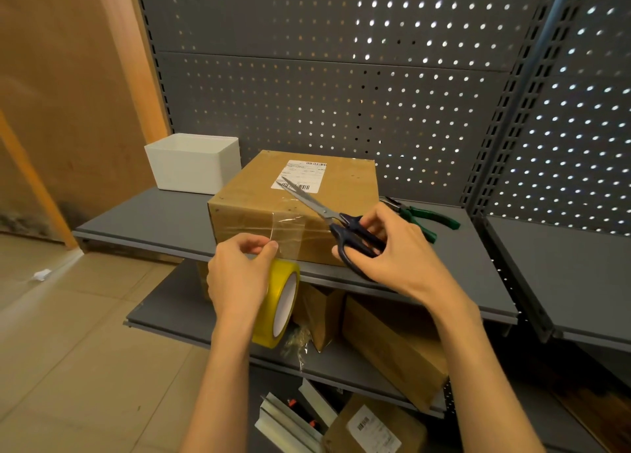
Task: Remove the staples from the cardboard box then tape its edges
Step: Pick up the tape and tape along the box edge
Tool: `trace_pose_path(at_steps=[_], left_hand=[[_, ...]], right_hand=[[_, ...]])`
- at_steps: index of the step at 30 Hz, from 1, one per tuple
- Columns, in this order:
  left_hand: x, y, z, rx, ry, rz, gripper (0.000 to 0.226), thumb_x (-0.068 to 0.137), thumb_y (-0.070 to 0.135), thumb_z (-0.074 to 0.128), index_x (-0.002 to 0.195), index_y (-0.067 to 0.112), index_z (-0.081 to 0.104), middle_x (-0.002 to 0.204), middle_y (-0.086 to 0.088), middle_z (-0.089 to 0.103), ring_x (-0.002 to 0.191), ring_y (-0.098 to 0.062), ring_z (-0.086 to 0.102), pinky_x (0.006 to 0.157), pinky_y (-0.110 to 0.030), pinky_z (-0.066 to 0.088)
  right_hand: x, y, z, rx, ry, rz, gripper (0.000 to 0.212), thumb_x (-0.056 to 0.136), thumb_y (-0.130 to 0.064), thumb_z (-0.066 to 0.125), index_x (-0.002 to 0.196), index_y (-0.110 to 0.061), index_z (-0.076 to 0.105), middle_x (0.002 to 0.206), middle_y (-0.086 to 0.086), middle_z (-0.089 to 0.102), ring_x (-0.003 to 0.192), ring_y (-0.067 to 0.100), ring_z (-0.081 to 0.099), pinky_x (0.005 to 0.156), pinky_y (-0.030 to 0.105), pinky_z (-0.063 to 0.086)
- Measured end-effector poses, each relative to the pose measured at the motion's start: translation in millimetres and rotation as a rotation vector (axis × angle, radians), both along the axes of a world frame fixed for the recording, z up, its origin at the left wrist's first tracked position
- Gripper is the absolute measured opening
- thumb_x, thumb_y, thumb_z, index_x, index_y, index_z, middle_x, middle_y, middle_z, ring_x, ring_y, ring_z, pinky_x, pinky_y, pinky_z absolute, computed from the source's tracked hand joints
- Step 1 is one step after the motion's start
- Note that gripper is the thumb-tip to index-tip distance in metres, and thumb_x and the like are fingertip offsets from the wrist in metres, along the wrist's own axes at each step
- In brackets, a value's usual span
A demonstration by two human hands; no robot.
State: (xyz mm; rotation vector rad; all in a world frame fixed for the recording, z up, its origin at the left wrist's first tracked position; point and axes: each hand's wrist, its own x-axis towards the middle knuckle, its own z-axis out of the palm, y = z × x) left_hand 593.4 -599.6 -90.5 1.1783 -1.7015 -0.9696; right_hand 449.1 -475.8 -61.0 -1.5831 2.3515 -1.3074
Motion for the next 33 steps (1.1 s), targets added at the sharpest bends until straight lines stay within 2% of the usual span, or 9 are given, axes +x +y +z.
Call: trace_pose_path(at_steps=[2, 6, 12, 16, 18, 22, 25, 31, 33], left_hand=[[0, 0, 0, 0.0, 0.004, 0.003, 0.012, 0.085, 0.03, 0.065, 0.09, 0.019, 0.07, 0.089, 0.004, 0.064, 0.087, -0.011, 0.053, 0.071, -0.029, 0.037], [0, -1, -1, -0.004, 0.003, -0.003, 0.011, 0.085, 0.029, 0.064, 0.089, 0.021, 0.07, 0.09, 0.005, 0.063, 0.088, -0.011, 0.052, 0.071, -0.029, 0.036], [-1, -1, 0, -0.009, -0.001, -0.011, 0.009, 0.086, 0.028, 0.064, 0.089, 0.021, 0.069, 0.091, 0.004, 0.064, 0.089, -0.014, 0.055, 0.072, -0.029, 0.037], [-2, -1, 0, -0.005, 0.004, -0.016, 0.008, 0.086, 0.027, 0.064, 0.088, 0.022, 0.069, 0.09, 0.004, 0.063, 0.089, -0.014, 0.055, 0.073, -0.03, 0.037], [-1, -1, 0, 0.002, 0.007, -0.02, 0.008, 0.086, 0.027, 0.063, 0.088, 0.022, 0.069, 0.091, 0.004, 0.063, 0.089, -0.013, 0.054, 0.073, -0.03, 0.037], [-2, -2, -1, 0.012, 0.009, -0.016, 0.008, 0.087, 0.028, 0.063, 0.087, 0.023, 0.069, 0.091, 0.004, 0.064, 0.089, -0.013, 0.054, 0.073, -0.03, 0.037], [-3, -3, -1, 0.017, 0.001, -0.009, 0.009, 0.087, 0.029, 0.062, 0.087, 0.023, 0.069, 0.092, 0.004, 0.064, 0.088, -0.013, 0.053, 0.073, -0.03, 0.037], [-2, -5, -2, -0.006, -0.022, -0.014, 0.008, 0.087, 0.029, 0.061, 0.086, 0.025, 0.068, 0.091, 0.006, 0.064, 0.089, -0.013, 0.054, 0.072, -0.03, 0.037], [-2, -5, -2, -0.011, -0.025, -0.021, 0.009, 0.087, 0.029, 0.061, 0.085, 0.025, 0.068, 0.09, 0.006, 0.064, 0.089, -0.013, 0.055, 0.072, -0.03, 0.036]], right_hand=[[2, 3, 1, 0.033, -0.008, -0.001, 0.05, 0.061, -0.056, 0.076, 0.086, -0.025, 0.047, 0.082, -0.018, 0.054, 0.069, -0.004, 0.053, 0.056, 0.003, 0.04], [0, 15, 8, 0.101, 0.001, 0.001, 0.052, 0.058, -0.062, 0.074, 0.083, -0.027, 0.045, 0.08, -0.015, 0.054, 0.066, -0.002, 0.049, 0.055, 0.001, 0.037], [-5, 34, 14, 0.274, 0.022, -0.023, 0.056, 0.054, -0.069, 0.071, 0.079, -0.025, 0.049, 0.068, -0.012, 0.058, 0.058, 0.003, 0.051, 0.049, 0.017, 0.04], [-8, 36, 13, 0.363, -0.011, -0.019, 0.062, 0.051, -0.073, 0.068, 0.082, -0.023, 0.05, 0.076, -0.009, 0.061, 0.066, 0.009, 0.057, 0.054, 0.023, 0.045], [-9, 33, 10, 0.394, -0.029, -0.016, 0.061, 0.053, -0.073, 0.068, 0.083, -0.023, 0.049, 0.079, -0.01, 0.061, 0.067, 0.008, 0.056, 0.052, 0.02, 0.042], [-7, 24, 8, 0.413, -0.042, -0.003, 0.059, 0.055, -0.074, 0.068, 0.081, -0.024, 0.05, 0.077, -0.012, 0.059, 0.062, 0.004, 0.052, 0.046, 0.012, 0.033], [-4, 14, 5, 0.409, -0.067, 0.021, 0.06, 0.055, -0.074, 0.068, 0.082, -0.023, 0.051, 0.077, -0.009, 0.06, 0.062, 0.006, 0.052, 0.048, 0.015, 0.035], [-2, -2, -3, 0.366, -0.087, 0.053, 0.055, 0.059, -0.069, 0.07, 0.084, -0.022, 0.054, 0.081, -0.007, 0.062, 0.073, 0.01, 0.055, 0.055, 0.021, 0.041], [-2, -5, -5, 0.354, -0.087, 0.052, 0.053, 0.06, -0.068, 0.071, 0.083, -0.022, 0.056, 0.078, -0.007, 0.063, 0.069, 0.008, 0.055, 0.053, 0.02, 0.04]])
